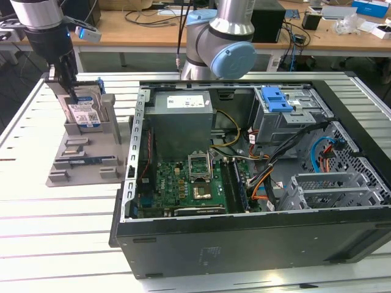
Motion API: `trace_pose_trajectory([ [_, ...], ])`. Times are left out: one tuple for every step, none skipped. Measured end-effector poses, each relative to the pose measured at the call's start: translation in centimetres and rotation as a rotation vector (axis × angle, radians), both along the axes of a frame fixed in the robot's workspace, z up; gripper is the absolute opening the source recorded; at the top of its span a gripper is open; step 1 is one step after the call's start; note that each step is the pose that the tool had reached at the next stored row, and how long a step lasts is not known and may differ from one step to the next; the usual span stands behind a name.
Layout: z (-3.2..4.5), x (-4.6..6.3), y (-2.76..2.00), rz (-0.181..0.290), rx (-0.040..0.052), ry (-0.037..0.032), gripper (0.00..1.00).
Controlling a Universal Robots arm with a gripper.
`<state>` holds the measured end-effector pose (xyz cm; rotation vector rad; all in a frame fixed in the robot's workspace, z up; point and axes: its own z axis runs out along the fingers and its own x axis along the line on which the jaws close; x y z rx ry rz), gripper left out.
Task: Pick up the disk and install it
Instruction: 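Pick up the disk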
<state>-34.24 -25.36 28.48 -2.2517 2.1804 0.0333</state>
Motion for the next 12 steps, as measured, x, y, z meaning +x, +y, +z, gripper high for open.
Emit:
trace_pose_trajectory([
  [0.00, 0.00, 0.00, 0.000, -0.0001, 0.0000, 0.36],
  [0.00, 0.00, 0.00, 0.000, -0.0001, 0.0001, 0.36],
  [0.00, 0.00, 0.00, 0.000, -0.0001, 0.0000, 0.36],
  [0.00, 0.00, 0.00, 0.000, -0.0001, 0.0001, 0.36],
  [-0.01, 0.00, 0.00, 0.000, -0.0001, 0.0001, 0.36],
  [-0.01, 0.00, 0.00, 0.000, -0.0001, 0.0001, 0.36],
  [-0.01, 0.00, 0.00, 0.000, -0.0001, 0.0001, 0.36],
  [-0.01, 0.00, 0.00, 0.000, -0.0001, 0.0001, 0.36],
  [-0.01, 0.00, 0.00, 0.000, -0.0001, 0.0001, 0.36],
  [-0.01, 0.00, 0.00, 0.000, -0.0001, 0.0001, 0.36],
  [-0.02, 0.00, 0.00, 0.000, -0.0001, 0.0001, 0.36],
  [-0.02, 0.00, 0.01, 0.000, -0.0001, 0.0001, 0.36],
])
